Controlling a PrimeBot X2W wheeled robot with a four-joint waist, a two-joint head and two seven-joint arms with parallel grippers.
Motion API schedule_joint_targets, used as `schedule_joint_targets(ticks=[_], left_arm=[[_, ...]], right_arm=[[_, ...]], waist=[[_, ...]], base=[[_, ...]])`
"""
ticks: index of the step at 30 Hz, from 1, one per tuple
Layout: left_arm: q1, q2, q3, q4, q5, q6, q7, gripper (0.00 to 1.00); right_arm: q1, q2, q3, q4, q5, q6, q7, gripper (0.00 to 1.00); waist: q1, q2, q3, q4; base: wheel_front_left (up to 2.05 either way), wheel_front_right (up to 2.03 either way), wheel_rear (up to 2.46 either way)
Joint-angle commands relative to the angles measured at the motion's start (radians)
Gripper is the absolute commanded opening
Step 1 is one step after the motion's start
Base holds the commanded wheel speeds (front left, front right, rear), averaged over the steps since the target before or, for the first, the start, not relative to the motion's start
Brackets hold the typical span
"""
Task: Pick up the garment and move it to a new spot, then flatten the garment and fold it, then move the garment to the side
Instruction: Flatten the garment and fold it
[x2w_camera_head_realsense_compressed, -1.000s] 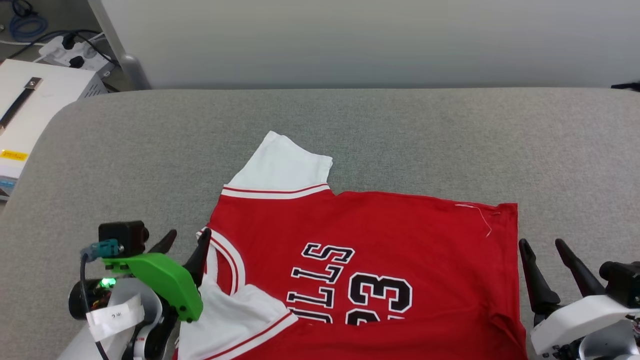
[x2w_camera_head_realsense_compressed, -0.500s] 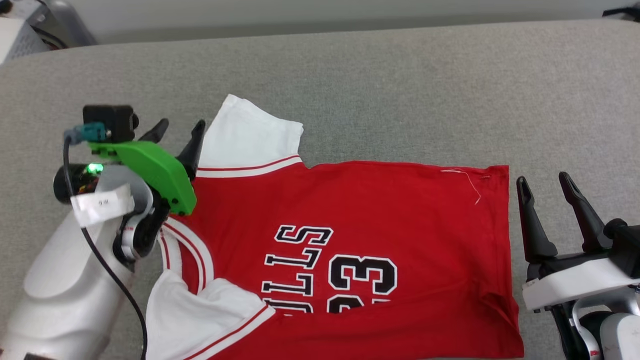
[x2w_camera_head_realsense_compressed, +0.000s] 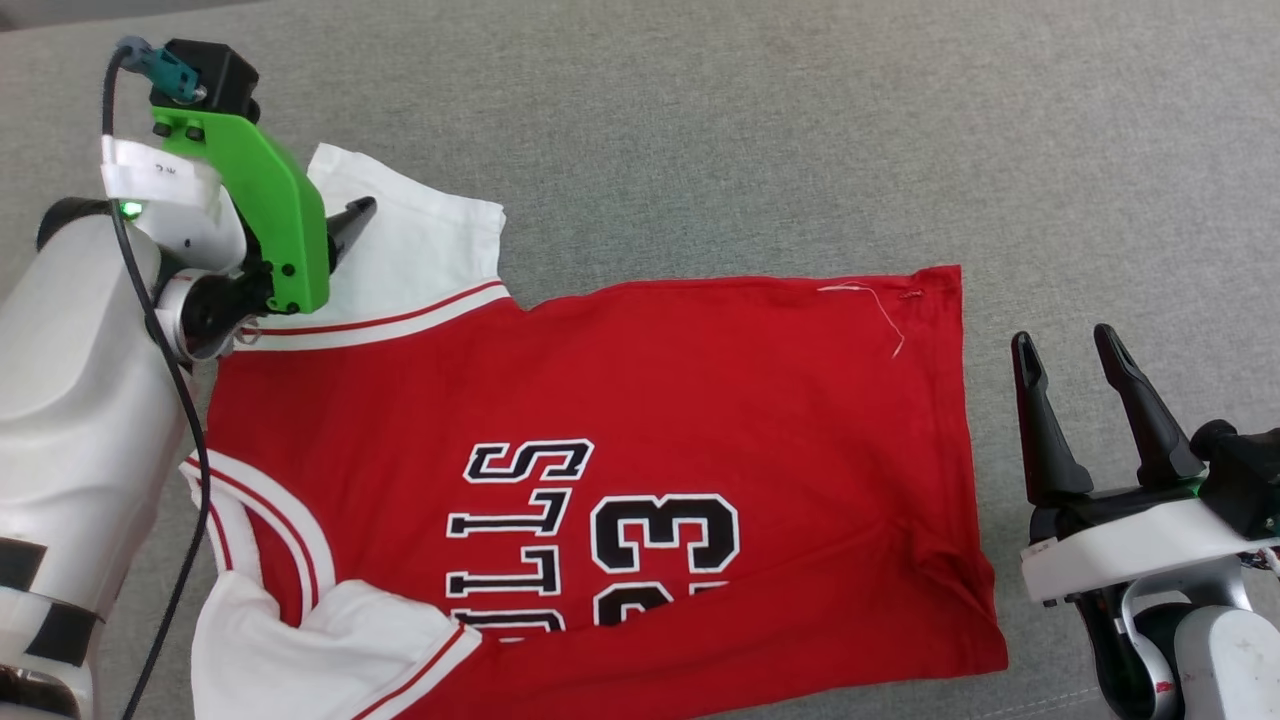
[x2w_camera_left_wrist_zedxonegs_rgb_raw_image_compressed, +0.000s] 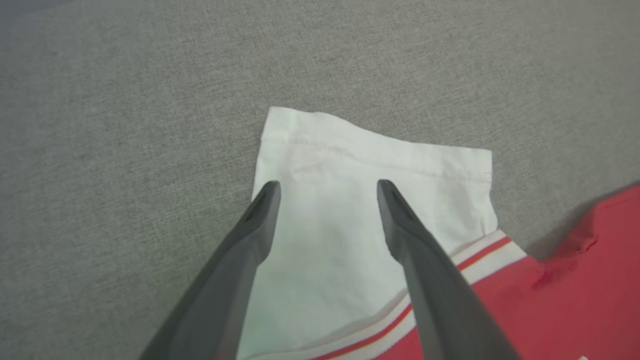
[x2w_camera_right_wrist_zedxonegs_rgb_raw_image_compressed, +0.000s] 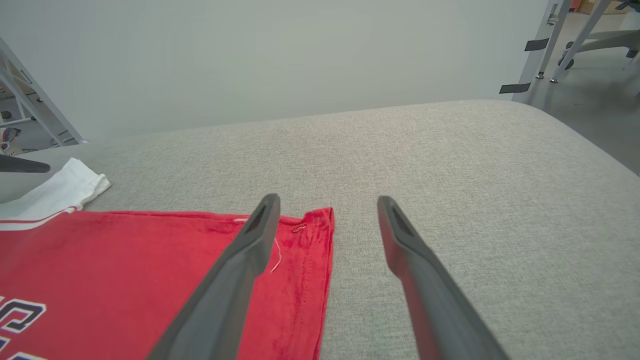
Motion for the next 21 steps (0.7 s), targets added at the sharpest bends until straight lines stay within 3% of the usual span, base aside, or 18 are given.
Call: schedule_joint_targets(ticks=[1, 7, 12, 13, 14, 15, 21], left_arm=[[-0.032, 0.016, -0.01, 0.024, 0.005, -0.004, 0.018, 1.0], [-0.073, 0.028, -0.043, 0.12, 0.032, 0.009, 0.088, 1.0], [-0.07, -0.003, -0.073, 0.176, 0.006, 0.001, 0.197, 1.0], [-0.064, -0.013, -0.074, 0.191, -0.011, 0.002, 0.235, 0.67], [-0.062, -0.018, -0.08, 0.198, -0.017, 0.001, 0.262, 0.4], [-0.062, -0.02, -0.083, 0.2, -0.021, 0.0, 0.275, 0.01], [-0.069, -0.024, -0.082, 0.195, -0.02, -0.003, 0.238, 0.0]], right_arm=[[-0.023, 0.003, 0.004, 0.008, 0.01, 0.0, -0.012, 1.0], [-0.037, 0.007, 0.012, 0.023, 0.037, 0.0, -0.022, 1.0], [-0.049, 0.007, 0.016, 0.035, 0.057, 0.0, -0.027, 1.0], [-0.052, 0.007, 0.017, 0.038, 0.064, 0.0, -0.026, 1.0], [-0.054, 0.005, 0.018, 0.041, 0.069, 0.0, -0.026, 1.0], [-0.057, 0.003, 0.018, 0.043, 0.072, 0.0, -0.025, 1.0], [-0.08, -0.021, 0.015, 0.059, 0.106, 0.0, -0.008, 1.0]], waist=[[-0.0002, -0.0001, 0.037, -0.035], [-0.0002, -0.0001, 0.077, -0.051], [-0.0002, -0.0001, 0.098, -0.048], [-0.0002, -0.0001, 0.1, -0.047], [-0.0002, -0.0001, 0.101, -0.046], [-0.0002, -0.0001, 0.102, -0.046], [-0.0002, -0.0001, 0.089, -0.041]], base=[[0.0, 0.0, 0.0], [0.0, 0.0, 0.0], [0.0, 0.0, 0.0], [0.0, 0.0, 0.0], [0.0, 0.0, 0.0], [0.0, 0.0, 0.0], [0.0, 0.0, 0.0]])
